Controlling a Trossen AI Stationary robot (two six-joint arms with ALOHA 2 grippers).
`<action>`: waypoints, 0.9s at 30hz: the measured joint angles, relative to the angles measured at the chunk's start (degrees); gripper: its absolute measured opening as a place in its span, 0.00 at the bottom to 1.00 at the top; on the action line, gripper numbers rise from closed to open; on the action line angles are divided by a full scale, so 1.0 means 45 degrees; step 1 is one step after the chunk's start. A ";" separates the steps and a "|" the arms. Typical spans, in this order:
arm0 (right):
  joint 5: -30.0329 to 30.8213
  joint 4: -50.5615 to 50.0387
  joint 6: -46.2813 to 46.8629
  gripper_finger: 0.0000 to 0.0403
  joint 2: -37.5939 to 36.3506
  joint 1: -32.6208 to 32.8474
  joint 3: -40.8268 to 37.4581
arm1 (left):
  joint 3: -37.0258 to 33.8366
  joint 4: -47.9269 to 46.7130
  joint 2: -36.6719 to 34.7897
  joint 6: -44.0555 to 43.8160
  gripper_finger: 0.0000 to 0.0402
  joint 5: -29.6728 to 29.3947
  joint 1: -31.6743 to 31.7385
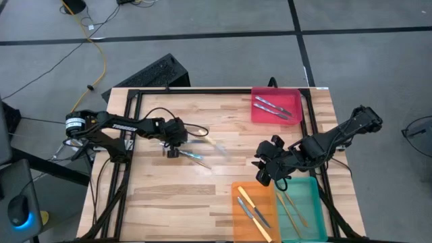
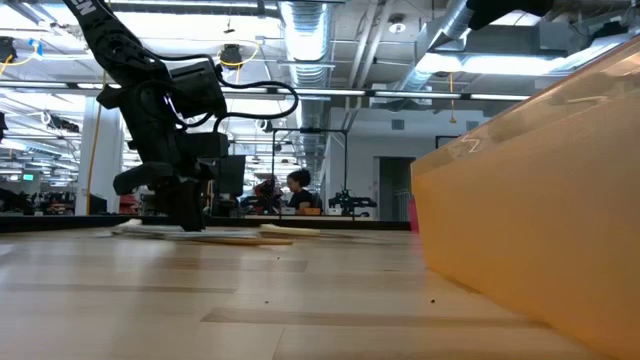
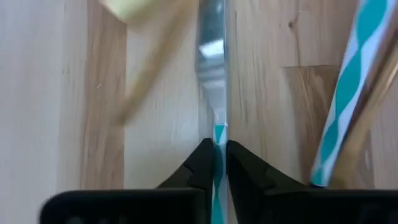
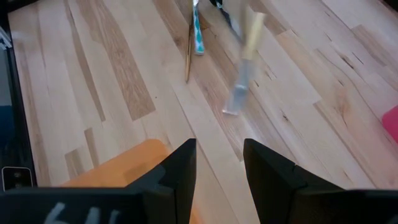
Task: Sort silverware by color (type)
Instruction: Put the blue patterned knife into the red bin
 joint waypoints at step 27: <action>0.0571 0.0594 0.0335 0.39 0.0005 0.0043 0.0010 | -0.0130 0.1159 -0.2749 -0.2629 0.02 -0.0101 -0.0525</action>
